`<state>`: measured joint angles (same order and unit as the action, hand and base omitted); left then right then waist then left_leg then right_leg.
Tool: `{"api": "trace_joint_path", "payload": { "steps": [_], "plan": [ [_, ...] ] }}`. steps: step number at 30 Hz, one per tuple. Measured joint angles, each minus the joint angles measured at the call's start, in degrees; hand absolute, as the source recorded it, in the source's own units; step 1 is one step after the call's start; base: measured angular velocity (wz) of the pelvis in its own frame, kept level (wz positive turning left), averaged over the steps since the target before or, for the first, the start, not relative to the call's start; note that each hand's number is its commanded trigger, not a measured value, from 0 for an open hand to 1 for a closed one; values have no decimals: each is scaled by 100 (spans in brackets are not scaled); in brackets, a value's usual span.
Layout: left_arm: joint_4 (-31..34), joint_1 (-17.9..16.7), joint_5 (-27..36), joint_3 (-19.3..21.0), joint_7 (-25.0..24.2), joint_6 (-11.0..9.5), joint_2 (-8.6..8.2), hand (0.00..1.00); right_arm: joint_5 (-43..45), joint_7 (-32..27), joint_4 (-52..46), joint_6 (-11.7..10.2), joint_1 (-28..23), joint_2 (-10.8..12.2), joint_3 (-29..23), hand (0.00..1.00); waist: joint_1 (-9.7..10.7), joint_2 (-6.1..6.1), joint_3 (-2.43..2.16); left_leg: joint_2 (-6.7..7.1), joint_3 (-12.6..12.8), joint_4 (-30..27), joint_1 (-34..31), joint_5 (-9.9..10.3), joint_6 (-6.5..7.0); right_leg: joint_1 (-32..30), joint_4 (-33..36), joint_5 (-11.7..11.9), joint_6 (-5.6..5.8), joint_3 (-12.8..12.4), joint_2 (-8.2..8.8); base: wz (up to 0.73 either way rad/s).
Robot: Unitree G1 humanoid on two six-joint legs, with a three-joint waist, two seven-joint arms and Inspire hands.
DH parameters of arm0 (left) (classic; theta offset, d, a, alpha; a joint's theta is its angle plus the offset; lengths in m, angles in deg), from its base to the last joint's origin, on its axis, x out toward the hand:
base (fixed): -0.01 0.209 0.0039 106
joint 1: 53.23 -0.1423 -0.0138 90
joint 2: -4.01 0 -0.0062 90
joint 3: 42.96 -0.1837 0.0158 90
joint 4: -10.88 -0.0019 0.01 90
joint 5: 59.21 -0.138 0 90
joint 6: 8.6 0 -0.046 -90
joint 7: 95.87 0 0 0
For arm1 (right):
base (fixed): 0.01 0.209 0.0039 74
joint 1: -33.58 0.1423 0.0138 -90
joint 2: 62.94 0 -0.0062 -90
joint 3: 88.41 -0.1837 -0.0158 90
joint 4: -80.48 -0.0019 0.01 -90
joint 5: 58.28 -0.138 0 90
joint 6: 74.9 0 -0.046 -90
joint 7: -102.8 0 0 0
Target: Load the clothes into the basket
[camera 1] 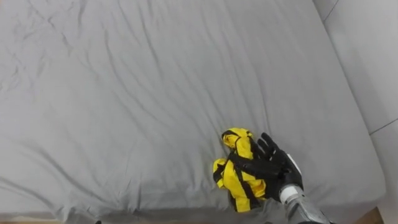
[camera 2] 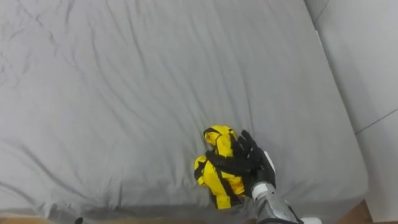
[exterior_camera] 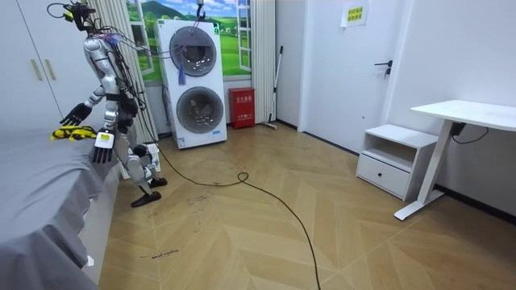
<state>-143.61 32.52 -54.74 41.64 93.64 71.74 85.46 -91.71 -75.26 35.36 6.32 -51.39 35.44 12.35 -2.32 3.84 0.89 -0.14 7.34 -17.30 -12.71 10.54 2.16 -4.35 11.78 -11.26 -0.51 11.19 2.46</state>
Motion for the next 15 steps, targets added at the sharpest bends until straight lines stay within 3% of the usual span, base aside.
{"api": "trace_joint_path", "payload": {
  "steps": [2,8,13,14,15],
  "plan": [
    [-23,23,24,-29,16,9,9,0,0,-34,409,-2,174,0,68,0,-14,36,18,-1,2,-11,-5,0,0,8,0,0,0,12,-4,5],
    [-20,58,-10,17,20,0,11,0,177,-52,1314,-17,417,-25,38,0,-123,80,5,46,-158,-16,-147,-39,14,-56,0,6,10,261,24,15],
    [-17,58,20,12,21,-32,24,0,369,-51,2009,-211,631,-45,41,0,-180,64,16,89,-297,11,-168,-63,34,-73,-13,30,48,349,43,11],
    [-27,74,47,7,21,-31,24,0,429,-53,2131,-244,682,-50,42,38,-189,54,23,88,-335,37,-167,-64,36,-76,-24,37,55,352,43,8],
    [-32,95,49,7,21,-30,28,0,460,-67,2240,-264,726,-58,41,100,-192,53,23,91,-382,83,-165,-66,39,-78,-37,43,64,364,46,12]
  ]
}}
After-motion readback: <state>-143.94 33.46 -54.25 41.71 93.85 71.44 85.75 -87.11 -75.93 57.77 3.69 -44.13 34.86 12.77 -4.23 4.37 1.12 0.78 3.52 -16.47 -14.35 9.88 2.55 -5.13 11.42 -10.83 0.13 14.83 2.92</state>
